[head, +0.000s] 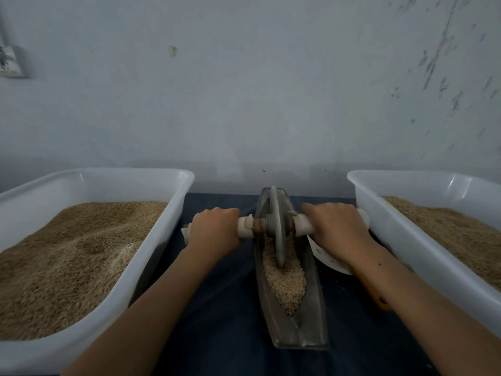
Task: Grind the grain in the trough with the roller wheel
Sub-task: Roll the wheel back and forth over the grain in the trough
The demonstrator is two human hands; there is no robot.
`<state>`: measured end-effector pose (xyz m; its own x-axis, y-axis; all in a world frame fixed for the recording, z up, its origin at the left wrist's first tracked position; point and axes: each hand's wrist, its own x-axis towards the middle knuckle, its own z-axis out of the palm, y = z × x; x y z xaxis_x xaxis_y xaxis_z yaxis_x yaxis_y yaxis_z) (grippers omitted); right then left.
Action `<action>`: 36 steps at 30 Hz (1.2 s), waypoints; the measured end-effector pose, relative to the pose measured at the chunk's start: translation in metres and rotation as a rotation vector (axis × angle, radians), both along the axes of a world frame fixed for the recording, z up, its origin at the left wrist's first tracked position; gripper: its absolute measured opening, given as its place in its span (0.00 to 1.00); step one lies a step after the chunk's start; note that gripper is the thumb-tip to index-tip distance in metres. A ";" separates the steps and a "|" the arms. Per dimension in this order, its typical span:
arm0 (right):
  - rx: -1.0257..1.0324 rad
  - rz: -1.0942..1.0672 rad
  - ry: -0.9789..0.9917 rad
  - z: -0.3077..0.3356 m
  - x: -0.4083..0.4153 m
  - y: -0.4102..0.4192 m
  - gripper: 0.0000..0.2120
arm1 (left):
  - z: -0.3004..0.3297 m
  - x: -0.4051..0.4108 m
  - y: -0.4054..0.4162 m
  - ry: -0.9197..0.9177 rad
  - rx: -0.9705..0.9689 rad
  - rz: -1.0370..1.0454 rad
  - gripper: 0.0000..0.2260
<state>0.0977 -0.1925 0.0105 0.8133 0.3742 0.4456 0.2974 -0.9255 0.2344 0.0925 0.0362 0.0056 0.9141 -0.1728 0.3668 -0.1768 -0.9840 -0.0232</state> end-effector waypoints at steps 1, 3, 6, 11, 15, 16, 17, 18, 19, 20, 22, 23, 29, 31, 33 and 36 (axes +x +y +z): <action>0.000 0.001 0.019 0.001 0.000 0.000 0.04 | 0.001 0.000 0.001 0.033 0.013 -0.003 0.07; -0.010 -0.005 0.097 0.006 -0.001 -0.001 0.03 | 0.006 0.001 0.001 0.129 0.048 -0.014 0.08; -0.017 -0.013 0.247 0.013 -0.002 -0.003 0.05 | 0.013 0.001 0.000 0.247 0.086 -0.024 0.10; -0.016 -0.010 0.293 0.014 -0.001 -0.004 0.07 | 0.014 0.000 0.000 0.269 0.094 -0.022 0.10; 0.018 -0.009 0.181 0.005 0.002 -0.004 0.04 | 0.009 0.001 -0.001 0.110 0.084 -0.015 0.08; 0.030 -0.012 0.154 0.003 0.003 -0.005 0.03 | 0.008 0.000 -0.002 0.059 0.080 -0.013 0.07; 0.044 -0.016 0.132 0.001 0.004 -0.005 0.02 | 0.007 0.000 -0.004 0.014 0.077 -0.010 0.07; 0.058 -0.019 0.113 -0.002 0.005 -0.005 0.02 | 0.006 -0.001 -0.005 -0.024 0.077 -0.006 0.07; 0.072 -0.019 0.098 -0.003 0.005 -0.005 0.02 | 0.005 -0.001 -0.005 -0.056 0.078 -0.003 0.07; 0.083 -0.018 0.087 -0.004 0.005 -0.005 0.02 | 0.004 -0.001 -0.006 -0.077 0.081 0.000 0.07; 0.085 -0.022 0.082 -0.004 0.004 -0.005 0.04 | 0.004 -0.001 -0.005 -0.072 0.083 -0.003 0.07; 0.074 -0.025 0.091 -0.003 0.003 -0.005 0.05 | 0.005 -0.001 -0.004 -0.047 0.082 -0.007 0.07; -0.005 -0.004 0.241 0.012 -0.003 -0.003 0.03 | 0.014 -0.001 0.001 0.240 0.084 -0.035 0.09; -0.016 -0.008 0.295 0.016 -0.004 -0.003 0.04 | 0.015 -0.001 0.002 0.271 0.095 -0.038 0.09; -0.015 -0.010 0.293 0.016 -0.005 -0.003 0.03 | 0.014 0.000 0.001 0.248 0.105 -0.035 0.09; 0.016 -0.012 0.214 0.009 -0.003 -0.003 0.04 | 0.010 0.003 0.000 0.162 0.096 -0.024 0.08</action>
